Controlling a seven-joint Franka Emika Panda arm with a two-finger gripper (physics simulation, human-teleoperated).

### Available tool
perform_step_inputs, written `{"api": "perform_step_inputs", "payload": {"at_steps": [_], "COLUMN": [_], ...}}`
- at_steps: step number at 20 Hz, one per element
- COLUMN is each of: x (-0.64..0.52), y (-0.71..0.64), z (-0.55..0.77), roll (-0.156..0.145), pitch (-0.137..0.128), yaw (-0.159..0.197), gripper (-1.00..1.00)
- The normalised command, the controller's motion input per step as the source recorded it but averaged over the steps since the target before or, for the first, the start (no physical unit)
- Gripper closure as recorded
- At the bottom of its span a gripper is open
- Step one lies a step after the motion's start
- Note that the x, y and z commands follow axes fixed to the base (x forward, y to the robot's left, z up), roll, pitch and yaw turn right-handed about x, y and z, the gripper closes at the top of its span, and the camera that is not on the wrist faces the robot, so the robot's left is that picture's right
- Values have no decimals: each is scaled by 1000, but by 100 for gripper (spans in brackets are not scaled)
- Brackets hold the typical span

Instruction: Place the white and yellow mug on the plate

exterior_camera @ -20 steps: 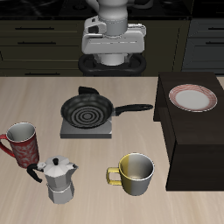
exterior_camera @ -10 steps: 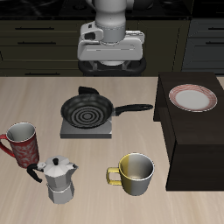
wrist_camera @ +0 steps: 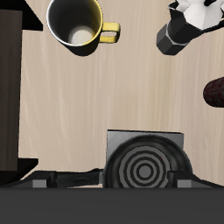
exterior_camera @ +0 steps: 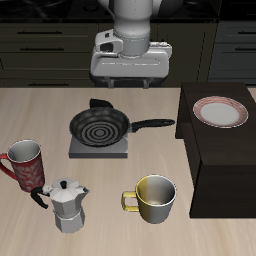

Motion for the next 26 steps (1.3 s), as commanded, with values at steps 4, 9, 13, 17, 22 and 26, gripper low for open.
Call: {"api": "perform_step_inputs", "payload": {"at_steps": [4, 9, 13, 17, 22, 26], "x": [456, 306, 282, 279, 266, 288], "y": [105, 82, 15, 31, 22, -48], "z": [-41, 43, 149, 67, -1, -44], "roll": [-18, -22, -29, -11, -22, -7], "pitch": [6, -21, -41, -18, -14, 9], "yaw": [4, -11, -6, -10, -6, -20], "gripper": [-100, -100, -100, -100, -100, -100]}}
